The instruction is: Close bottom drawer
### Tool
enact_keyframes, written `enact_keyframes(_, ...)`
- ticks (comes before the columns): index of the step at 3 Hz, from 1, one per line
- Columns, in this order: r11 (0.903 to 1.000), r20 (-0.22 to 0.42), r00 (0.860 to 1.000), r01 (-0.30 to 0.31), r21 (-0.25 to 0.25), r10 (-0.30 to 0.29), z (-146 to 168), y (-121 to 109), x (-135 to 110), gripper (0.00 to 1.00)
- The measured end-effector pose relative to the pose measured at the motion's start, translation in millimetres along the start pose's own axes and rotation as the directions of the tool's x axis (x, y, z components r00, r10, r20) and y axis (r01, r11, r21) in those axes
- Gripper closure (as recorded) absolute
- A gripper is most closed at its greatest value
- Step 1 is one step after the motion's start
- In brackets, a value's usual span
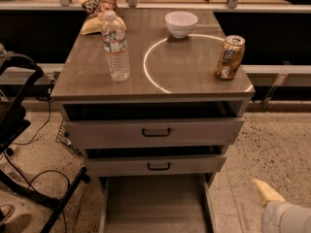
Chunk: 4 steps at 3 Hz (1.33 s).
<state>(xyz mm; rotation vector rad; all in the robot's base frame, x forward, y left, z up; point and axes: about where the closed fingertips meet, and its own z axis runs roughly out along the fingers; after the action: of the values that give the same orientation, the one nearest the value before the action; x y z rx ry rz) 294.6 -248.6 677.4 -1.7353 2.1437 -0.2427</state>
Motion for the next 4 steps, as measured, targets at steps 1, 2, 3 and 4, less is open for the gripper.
enact_keyframes(1, 0.994, -0.017, 0.996, 0.09, -0.062, -0.092, 81, 70, -2, 0.0)
enact_keyframes(2, 0.9952, -0.036, 0.995, 0.098, -0.003, -0.098, 89, 96, 20, 0.0)
enact_keyframes(3, 0.9955, -0.056, 0.998, 0.018, 0.093, -0.013, 76, 86, 38, 0.0)
enact_keyframes(4, 0.9935, -0.077, 0.997, -0.009, 0.113, 0.018, 70, 89, 49, 0.0)
